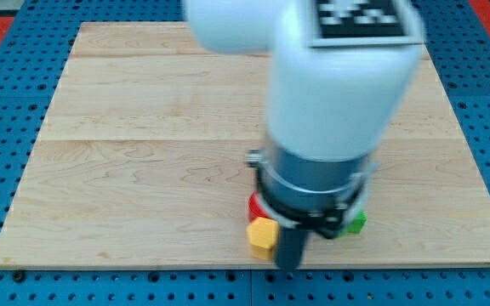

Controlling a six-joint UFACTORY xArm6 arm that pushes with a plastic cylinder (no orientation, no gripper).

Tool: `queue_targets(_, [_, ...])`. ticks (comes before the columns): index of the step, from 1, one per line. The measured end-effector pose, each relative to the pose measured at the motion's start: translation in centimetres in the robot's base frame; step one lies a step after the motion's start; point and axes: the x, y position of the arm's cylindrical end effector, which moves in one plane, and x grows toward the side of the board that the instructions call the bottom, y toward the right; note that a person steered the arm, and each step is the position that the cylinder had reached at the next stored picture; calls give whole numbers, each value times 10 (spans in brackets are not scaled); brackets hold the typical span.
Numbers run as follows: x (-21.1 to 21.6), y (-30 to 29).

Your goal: Nudge the red star along with the red circle up a bit

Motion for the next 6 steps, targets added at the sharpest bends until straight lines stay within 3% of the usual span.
queue_targets(1, [-26,-49])
queue_targets(2, [-49,-28])
queue_targets(3, [-14,-20])
queue_targets(4, [-20,8])
queue_targets(6, [-95,26])
